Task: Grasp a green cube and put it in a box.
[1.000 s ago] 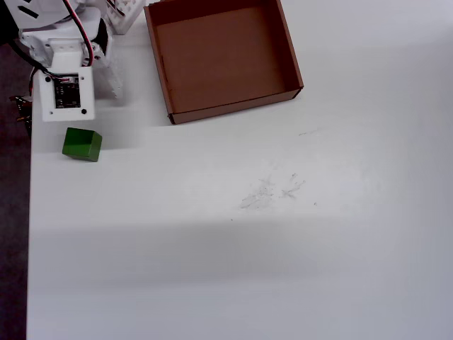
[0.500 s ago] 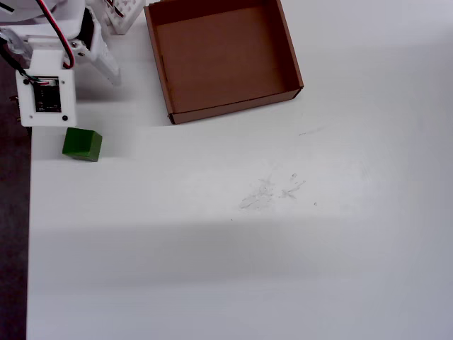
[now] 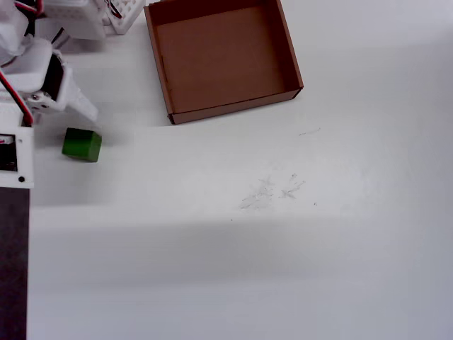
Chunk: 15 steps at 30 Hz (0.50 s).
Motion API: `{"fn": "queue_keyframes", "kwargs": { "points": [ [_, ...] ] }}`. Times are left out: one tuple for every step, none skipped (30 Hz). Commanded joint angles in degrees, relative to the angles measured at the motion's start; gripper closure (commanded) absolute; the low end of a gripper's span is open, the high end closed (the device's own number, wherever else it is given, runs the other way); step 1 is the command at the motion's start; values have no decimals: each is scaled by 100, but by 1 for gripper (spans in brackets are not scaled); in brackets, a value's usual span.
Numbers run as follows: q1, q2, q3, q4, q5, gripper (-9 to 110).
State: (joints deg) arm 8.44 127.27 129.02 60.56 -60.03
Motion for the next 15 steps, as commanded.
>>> {"fn": "queue_keyframes", "kwargs": {
  "points": [
    [35,-9,-290,-185,-132,69],
    [35,-141,-149,-501,-132,69],
    [35,-220,-70,-686,-132,69],
    [35,-281,-9,-817,-132,69],
    [44,-352,35,-932,-132,69],
    [44,-413,79,-1046,-132,70],
    [44,-475,123,-1178,-132,70],
    [44,-527,211,-1327,-132,70],
    [44,-554,290,-1459,-132,70],
    [53,-580,396,-1608,-132,70],
    [53,-598,510,-1749,-132,70],
    [53,-598,624,-1881,-132,70],
    [44,-598,738,-1995,-132,71],
    [35,-580,861,-2092,-132,71],
    [26,-554,976,-2162,-132,71]
  ]
}}
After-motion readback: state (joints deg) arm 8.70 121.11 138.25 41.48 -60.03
